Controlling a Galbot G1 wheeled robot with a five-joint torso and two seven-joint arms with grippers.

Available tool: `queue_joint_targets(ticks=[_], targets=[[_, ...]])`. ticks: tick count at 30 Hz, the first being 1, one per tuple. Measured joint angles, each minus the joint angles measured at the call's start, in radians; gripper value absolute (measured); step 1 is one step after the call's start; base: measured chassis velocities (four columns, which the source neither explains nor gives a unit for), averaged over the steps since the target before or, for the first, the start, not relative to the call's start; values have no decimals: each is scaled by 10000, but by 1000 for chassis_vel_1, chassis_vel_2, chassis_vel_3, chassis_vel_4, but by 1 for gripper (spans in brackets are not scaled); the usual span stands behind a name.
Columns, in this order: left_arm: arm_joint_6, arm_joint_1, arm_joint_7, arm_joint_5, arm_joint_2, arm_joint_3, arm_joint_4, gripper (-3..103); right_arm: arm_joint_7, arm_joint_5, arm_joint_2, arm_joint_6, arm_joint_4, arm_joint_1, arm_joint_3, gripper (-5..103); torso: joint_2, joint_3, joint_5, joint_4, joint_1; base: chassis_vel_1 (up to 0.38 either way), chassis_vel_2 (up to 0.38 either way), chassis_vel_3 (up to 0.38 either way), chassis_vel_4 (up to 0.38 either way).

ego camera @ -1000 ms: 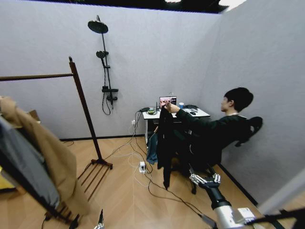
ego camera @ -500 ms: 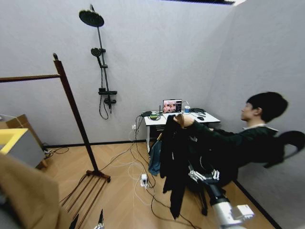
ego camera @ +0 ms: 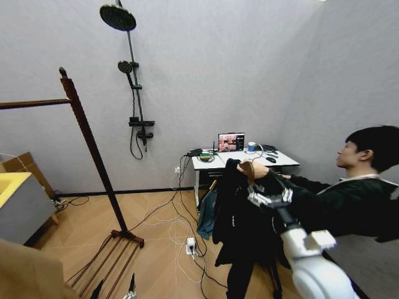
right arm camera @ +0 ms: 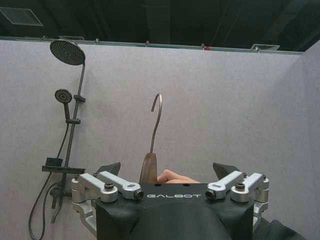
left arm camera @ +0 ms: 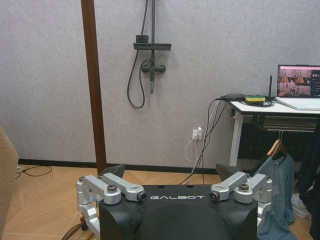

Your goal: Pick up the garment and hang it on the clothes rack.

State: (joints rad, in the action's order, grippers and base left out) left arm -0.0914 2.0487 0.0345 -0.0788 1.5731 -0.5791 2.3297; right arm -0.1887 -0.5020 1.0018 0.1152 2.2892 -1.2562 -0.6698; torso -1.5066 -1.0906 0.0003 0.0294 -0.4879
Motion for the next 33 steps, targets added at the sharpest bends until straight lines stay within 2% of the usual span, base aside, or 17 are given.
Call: queue_joint_targets(ticks=[7,8,9,11,12,14,16,17,18,20,23,24,25,27,29,33], targets=[[0,-1,0,0,0,0,0,100,110,-38,-217,6,-671,965,338,101,9,-6,-3,-4,-18,3,-7,0,1],[0,-1,0,0,0,0,0,100,148,-62,-283,2,-831,1164,409,92,10,-6,-3,-3,-19,0,0,0,0],[0,-2,0,0,0,0,0,100,168,-81,-337,-4,-963,1328,473,92,10,-6,-3,-3,-19,0,0,0,0],[0,-2,0,0,0,0,0,100,201,-98,-395,-12,-1199,1628,609,82,10,-5,-3,-2,-18,0,0,0,0],[0,-2,0,0,0,0,0,100,201,-98,-395,-12,-1199,1628,609,82,10,-5,-3,-2,-18,0,0,0,0],[0,-2,0,0,0,0,0,100,226,-103,-404,-36,-1374,1817,714,71,9,-5,-3,-3,-17,0,0,0,0],[0,-1,0,0,0,0,0,100,247,-103,-403,-47,-1471,1888,765,71,9,-5,-3,-3,-16,0,0,0,0],[0,-2,0,0,0,0,0,100,257,-103,-392,-56,-1541,1923,803,60,9,-5,-3,-2,-16,0,0,0,0],[0,-2,0,0,0,0,0,100,265,-103,-378,-67,-1592,1934,824,60,9,-5,-3,-2,-16,0,0,0,0],[0,-2,0,0,0,0,0,100,271,-103,-356,-73,-1651,1927,832,49,9,-5,-3,-3,-16,0,0,0,0],[0,-2,0,0,1,0,0,100,273,-100,-352,-74,-1671,1905,831,44,9,-5,-3,-3,-16,0,0,0,0],[0,-1,0,0,0,0,0,100,273,-92,-350,-83,-1694,1883,825,38,9,-5,-3,-3,-16,0,0,0,0],[0,-1,0,0,0,0,0,100,268,-72,-346,-113,-1726,1862,803,27,9,-5,-3,-3,-15,0,0,0,0],[0,-1,0,0,0,0,0,100,261,-68,-340,-138,-1734,1858,793,27,9,-4,-3,-2,-15,0,0,0,0],[0,-1,0,0,0,0,0,100,225,-57,-312,-192,-1735,1858,776,17,9,-5,-3,-5,-15,0,0,0,0],[0,-2,0,0,0,-1,0,100,162,3,-279,-271,-1733,1861,722,9,9,-5,-3,-3,-15,0,0,0,0]])
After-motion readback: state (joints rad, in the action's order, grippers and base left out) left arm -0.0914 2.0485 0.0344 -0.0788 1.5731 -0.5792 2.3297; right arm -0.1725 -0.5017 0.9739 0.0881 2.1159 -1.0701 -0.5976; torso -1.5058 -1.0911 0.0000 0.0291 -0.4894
